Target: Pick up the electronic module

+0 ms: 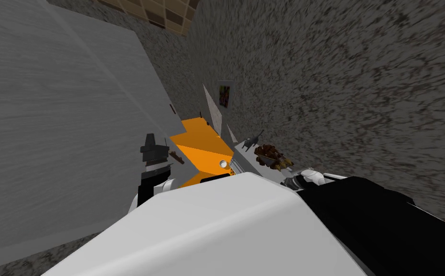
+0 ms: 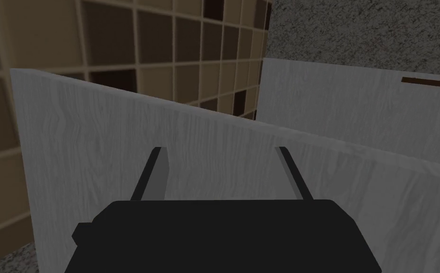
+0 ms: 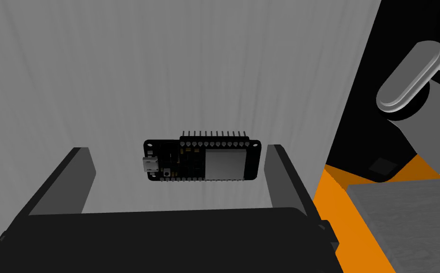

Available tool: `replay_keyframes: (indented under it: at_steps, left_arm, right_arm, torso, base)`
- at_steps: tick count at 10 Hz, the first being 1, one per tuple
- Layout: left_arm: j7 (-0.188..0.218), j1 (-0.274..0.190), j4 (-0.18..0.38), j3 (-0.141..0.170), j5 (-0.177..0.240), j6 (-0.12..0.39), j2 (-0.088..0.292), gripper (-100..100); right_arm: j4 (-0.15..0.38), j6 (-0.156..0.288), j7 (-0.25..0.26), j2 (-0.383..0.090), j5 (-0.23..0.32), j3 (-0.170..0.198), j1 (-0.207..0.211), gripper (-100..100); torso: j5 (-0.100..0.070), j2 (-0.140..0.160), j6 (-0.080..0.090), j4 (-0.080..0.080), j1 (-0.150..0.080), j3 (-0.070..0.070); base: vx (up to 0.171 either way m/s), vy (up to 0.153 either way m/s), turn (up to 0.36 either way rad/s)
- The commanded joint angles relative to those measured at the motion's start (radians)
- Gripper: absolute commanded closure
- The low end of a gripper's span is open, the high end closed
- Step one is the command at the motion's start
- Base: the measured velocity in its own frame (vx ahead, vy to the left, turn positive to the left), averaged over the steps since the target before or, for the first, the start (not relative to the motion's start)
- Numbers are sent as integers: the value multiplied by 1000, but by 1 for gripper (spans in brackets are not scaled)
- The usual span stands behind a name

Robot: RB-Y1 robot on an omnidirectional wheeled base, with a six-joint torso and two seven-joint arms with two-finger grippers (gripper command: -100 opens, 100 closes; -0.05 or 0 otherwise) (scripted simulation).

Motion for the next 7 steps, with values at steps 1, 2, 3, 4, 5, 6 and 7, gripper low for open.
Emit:
replay_keyframes:
  at_steps: [1,2,3,4,5,6,7]
  left_arm:
    - [0,0,0,0,0,0,0,0]
    - [0,0,0,0,0,0,0,0]
    - [0,0,0,0,0,0,0,0]
    - [0,0,0,0,0,0,0,0]
    - [0,0,0,0,0,0,0,0]
    - [0,0,0,0,0,0,0,0]
    - [0,0,0,0,0,0,0,0]
  right_arm:
    - [30,-14,-32,14,24,-3,-26,-100]
    - [64,-30,-66,32,59,-8,-60,-100]
    - [64,-30,-71,32,59,-8,-60,-100]
    - [99,-46,-103,51,94,-13,-95,-100]
    - [99,-46,-110,51,94,-13,-95,-100]
    - [133,-63,-150,70,129,-17,-130,-100]
    - [111,-51,-128,59,112,-15,-110,-100]
  torso:
    - [0,0,0,0,0,0]
    - [0,-2,1,0,-1,-1]
    - [0,-3,0,-1,-1,-2]
    - [0,-4,1,-1,-1,-2]
    - [0,-4,0,-1,-2,-2]
    - [0,-5,1,-1,-2,-2]
    - [0,-4,0,-1,-1,-2]
  base:
    - [-149,14,119]
    - [-141,11,210]
    - [-112,11,90]
    - [-138,5,144]
    - [-116,3,93]
    - [-130,11,156]
    - [-66,4,43]
